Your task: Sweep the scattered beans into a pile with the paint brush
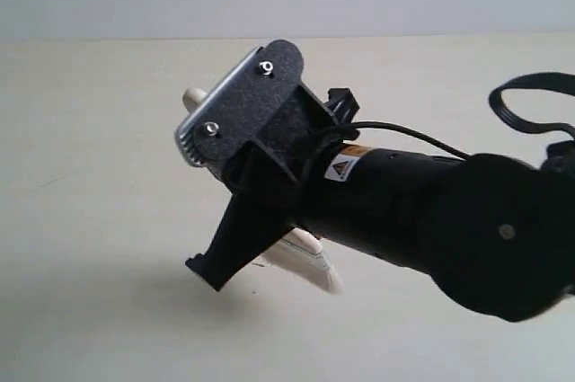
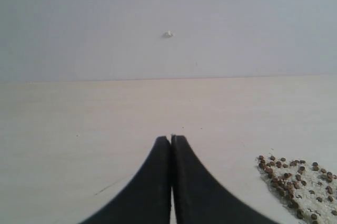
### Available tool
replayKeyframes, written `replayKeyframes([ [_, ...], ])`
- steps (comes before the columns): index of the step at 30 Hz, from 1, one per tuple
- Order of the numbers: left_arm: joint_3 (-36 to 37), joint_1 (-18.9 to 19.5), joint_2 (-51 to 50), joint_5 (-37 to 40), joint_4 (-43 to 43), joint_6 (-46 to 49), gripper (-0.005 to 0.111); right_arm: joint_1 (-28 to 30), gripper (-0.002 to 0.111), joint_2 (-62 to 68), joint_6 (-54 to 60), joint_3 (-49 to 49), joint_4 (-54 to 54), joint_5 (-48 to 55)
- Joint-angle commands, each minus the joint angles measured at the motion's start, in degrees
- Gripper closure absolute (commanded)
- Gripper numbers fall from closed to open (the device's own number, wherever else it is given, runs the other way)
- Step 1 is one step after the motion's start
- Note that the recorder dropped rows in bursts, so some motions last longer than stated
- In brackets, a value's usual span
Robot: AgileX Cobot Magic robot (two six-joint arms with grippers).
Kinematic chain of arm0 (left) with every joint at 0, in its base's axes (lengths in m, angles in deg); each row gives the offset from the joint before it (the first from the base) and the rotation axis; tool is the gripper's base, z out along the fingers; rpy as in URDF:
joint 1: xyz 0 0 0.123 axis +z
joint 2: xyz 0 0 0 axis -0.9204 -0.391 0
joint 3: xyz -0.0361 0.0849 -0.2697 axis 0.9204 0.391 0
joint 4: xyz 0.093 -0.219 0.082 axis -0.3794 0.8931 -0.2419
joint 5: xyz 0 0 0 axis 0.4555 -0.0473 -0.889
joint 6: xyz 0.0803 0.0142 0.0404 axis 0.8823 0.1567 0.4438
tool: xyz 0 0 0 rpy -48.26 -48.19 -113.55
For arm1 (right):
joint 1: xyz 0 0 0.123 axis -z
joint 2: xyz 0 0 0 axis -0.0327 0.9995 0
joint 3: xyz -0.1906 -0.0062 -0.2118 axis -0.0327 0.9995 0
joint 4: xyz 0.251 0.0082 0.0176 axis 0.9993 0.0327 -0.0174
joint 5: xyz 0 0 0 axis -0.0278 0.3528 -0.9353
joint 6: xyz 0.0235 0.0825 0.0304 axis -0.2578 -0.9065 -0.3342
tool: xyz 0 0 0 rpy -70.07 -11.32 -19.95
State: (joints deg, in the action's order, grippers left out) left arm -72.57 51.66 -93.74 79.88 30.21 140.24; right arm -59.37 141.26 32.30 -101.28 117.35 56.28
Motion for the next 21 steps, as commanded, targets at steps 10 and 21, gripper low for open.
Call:
replayKeyframes([
  [10,0.13,-0.09,0.27,-0.17,-0.24,0.05,0.107,-0.05,0.108,-10.81,-0.59,10.44,-13.31,-5.04],
  [21,0.13,-0.09,0.27,-0.17,-0.24,0.05,0.107,8.42,0.108,-11.80,-3.69,12.31,-10.57,-5.12],
])
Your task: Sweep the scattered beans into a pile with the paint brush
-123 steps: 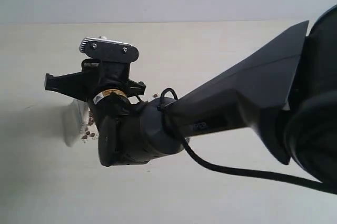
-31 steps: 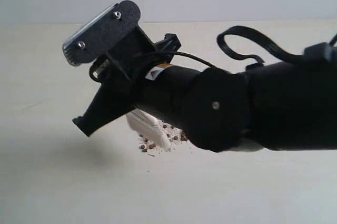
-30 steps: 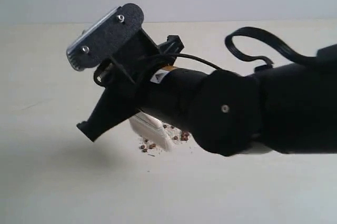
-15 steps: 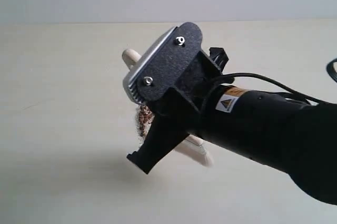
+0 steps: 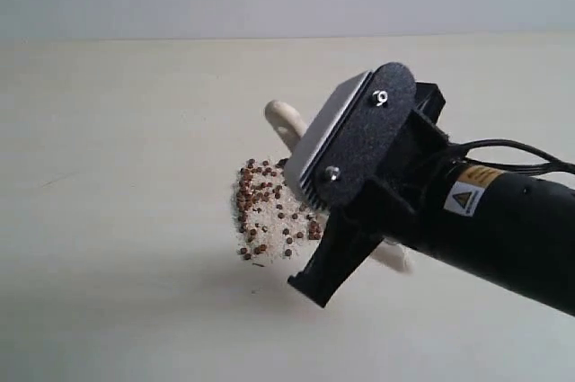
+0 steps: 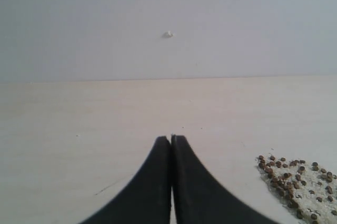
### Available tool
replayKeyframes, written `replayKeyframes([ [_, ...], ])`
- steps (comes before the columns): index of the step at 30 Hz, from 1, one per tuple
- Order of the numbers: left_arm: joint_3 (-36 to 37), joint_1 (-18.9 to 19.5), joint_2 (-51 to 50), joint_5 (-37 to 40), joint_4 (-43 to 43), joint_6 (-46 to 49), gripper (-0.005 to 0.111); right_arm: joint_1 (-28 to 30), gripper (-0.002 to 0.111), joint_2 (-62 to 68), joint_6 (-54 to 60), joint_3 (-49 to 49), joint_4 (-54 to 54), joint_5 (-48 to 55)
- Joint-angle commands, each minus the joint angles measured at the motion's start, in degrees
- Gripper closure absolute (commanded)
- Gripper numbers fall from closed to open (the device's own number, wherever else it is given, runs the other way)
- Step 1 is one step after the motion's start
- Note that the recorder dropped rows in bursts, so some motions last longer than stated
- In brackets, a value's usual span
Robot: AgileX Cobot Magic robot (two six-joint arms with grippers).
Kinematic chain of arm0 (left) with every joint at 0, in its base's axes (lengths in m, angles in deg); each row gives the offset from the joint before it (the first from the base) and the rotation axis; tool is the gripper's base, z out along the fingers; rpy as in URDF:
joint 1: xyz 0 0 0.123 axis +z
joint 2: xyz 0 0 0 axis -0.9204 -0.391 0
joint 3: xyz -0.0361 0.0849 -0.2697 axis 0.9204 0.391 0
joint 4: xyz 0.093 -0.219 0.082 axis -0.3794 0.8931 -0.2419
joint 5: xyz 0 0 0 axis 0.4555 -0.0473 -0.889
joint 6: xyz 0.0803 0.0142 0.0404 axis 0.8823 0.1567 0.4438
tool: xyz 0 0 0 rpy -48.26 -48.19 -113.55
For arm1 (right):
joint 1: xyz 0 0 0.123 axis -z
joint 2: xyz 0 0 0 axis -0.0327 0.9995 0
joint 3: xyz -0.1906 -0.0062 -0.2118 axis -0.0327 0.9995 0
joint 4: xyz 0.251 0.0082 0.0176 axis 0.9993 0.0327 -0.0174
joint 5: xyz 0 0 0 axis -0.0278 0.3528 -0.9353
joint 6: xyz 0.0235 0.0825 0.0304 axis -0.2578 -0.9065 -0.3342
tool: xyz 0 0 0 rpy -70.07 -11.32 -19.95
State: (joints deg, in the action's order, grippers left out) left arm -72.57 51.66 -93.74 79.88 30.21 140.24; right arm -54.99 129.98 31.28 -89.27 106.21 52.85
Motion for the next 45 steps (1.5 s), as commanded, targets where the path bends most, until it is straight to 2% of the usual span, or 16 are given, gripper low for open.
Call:
replayKeyframes([
  [1,0.13,-0.09,0.27,-0.17,-0.24,0.05,0.107,5.41,0.108,-0.52,-3.63,0.31,0.57,-2.88],
  [4,0.13,-0.09,0.27,-0.17,-0.24,0.05,0.107,9.63,0.108,-0.52,-5.54,0.31,-0.64,-6.70],
  [7,0.13,-0.09,0.27,-0.17,-0.24,0.05,0.107,17.78,0.108,-0.52,-8.17,0.31,-6.56,-11.38],
  [10,0.13,-0.09,0.27,-0.17,-0.24,0.05,0.107,25.93,0.108,-0.52,-6.60,0.02,-7.02,-15.25],
  [13,0.13,-0.09,0.27,-0.17,-0.24,0.05,0.107,34.56,0.108,0.51,-1.73,-3.90,-5.14,-8.19],
  [14,0.13,-0.09,0.27,-0.17,-0.24,0.05,0.107,37.94,0.108,1.41,-3.45,-6.99,-4.59,-2.68],
  [16,0.13,-0.09,0.27,-0.17,-0.24,0.05,0.107,40.95,0.108,3.89,-8.92,-12.38,-7.56,10.03],
  [19,0.13,-0.09,0.27,-0.17,-0.24,0.05,0.107,40.50,0.108,7.97,-10.20,-17.67,-10.50,19.41],
  [25,0.13,-0.09,0.27,-0.17,-0.24,0.05,0.107,37.30,0.108,12.26,-3.69,-18.60,-10.61,20.49],
  [32,0.13,-0.09,0.27,-0.17,-0.24,0.05,0.107,30.81,0.108,12.56,-0.72,-18.60,-10.61,20.35],
  [45,0.13,-0.09,0.27,-0.17,-0.24,0.05,0.107,16.11,0.108,9.34,-5.77,-18.60,-9.84,13.16],
])
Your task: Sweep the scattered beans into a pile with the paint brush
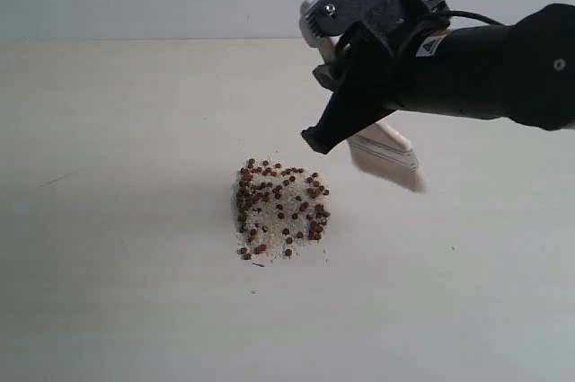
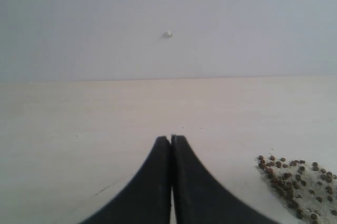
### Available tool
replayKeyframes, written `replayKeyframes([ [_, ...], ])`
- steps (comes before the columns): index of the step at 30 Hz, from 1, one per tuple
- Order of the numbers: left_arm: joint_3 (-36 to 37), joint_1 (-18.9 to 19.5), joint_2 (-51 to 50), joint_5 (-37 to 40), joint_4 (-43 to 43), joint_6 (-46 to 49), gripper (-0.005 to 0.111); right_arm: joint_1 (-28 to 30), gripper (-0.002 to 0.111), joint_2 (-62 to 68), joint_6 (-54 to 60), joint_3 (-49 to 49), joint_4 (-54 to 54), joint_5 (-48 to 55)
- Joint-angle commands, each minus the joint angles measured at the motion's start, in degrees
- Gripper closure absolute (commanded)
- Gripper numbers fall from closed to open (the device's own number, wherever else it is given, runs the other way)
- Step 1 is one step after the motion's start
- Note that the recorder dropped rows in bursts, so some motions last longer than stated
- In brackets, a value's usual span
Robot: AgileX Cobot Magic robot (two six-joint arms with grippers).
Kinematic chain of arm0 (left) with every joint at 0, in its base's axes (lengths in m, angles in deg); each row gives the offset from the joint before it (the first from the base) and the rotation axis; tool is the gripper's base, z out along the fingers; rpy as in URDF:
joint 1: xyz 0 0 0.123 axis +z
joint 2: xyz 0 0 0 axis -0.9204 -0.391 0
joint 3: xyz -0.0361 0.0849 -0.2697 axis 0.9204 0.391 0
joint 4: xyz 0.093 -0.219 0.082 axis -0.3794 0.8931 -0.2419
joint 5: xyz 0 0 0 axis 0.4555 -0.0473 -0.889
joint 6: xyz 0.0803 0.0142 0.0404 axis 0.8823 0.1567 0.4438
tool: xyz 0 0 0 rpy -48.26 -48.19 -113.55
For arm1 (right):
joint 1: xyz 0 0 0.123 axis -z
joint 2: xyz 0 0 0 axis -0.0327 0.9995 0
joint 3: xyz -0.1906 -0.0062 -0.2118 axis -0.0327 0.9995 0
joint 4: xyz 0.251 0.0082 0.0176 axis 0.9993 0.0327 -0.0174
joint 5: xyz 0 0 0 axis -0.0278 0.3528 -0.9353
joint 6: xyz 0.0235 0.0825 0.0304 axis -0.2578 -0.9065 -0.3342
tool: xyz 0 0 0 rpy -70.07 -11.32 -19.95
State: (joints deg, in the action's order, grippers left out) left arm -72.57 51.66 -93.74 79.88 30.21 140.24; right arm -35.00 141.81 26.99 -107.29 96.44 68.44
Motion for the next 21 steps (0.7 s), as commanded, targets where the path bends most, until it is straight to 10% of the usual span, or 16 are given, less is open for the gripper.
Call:
replayKeyframes([
  [1,0.13,-0.09,0.27,-0.17,-0.24,0.05,0.107,-5.24,0.108,-3.21,-2.14,-0.58,-0.17,-2.62],
  [21,0.13,-0.09,0.27,-0.17,-0.24,0.05,0.107,-13.09,0.108,-9.27,-16.40,0.06,-0.17,-0.78],
])
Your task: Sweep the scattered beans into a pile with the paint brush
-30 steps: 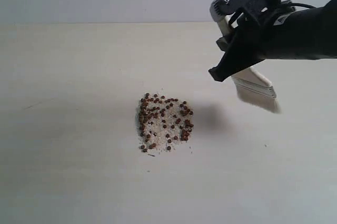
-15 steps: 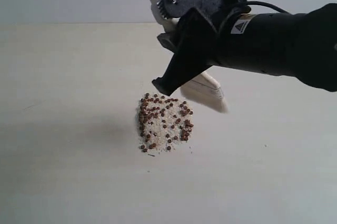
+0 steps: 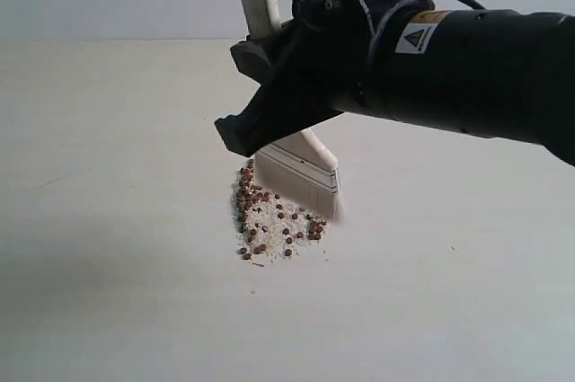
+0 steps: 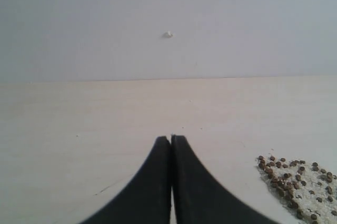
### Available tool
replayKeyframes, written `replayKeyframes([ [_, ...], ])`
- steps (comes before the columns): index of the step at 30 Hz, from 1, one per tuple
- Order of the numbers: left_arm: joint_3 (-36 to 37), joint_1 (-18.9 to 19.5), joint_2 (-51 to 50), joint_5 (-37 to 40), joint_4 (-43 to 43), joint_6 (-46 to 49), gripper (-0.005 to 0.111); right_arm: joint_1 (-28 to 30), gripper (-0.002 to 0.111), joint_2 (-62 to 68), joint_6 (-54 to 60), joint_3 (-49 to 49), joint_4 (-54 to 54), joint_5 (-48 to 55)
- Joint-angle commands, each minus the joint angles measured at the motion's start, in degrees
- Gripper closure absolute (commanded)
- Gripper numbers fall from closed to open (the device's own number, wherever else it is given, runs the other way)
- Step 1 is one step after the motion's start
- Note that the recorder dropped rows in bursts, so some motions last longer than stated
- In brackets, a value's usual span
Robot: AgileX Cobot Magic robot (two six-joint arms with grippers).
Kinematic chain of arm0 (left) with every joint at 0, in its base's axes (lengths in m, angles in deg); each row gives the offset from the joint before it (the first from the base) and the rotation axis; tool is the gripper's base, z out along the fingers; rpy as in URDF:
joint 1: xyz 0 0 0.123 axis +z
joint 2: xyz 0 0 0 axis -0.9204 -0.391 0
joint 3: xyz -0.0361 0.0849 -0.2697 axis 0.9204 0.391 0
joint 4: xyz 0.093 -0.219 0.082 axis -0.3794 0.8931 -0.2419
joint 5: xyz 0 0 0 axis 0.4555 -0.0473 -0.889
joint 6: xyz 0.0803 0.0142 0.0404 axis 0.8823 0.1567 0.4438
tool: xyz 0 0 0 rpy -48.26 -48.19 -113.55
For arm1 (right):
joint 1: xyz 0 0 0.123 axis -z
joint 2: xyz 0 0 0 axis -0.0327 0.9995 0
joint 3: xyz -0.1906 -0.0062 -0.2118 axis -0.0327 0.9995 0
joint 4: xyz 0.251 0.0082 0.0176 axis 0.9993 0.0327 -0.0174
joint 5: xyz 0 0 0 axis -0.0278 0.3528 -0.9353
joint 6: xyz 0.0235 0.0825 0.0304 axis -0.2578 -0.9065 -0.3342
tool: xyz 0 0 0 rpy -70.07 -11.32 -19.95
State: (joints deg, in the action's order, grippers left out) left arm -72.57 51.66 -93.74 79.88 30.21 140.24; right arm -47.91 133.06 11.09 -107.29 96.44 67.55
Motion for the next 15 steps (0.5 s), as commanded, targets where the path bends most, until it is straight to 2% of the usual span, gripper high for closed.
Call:
replayKeyframes([
  [1,0.13,-0.09,0.27,-0.17,-0.24,0.05,0.107,-0.18,0.108,-0.51,-0.64,0.06,-0.17,0.09],
  [8,0.13,-0.09,0.27,-0.17,-0.24,0.05,0.107,-0.18,0.108,-0.51,-3.31,0.06,-0.17,0.76],
  [15,0.13,-0.09,0.27,-0.17,-0.24,0.05,0.107,-0.18,0.108,-0.51,-3.68,1.96,0.06,6.10],
])
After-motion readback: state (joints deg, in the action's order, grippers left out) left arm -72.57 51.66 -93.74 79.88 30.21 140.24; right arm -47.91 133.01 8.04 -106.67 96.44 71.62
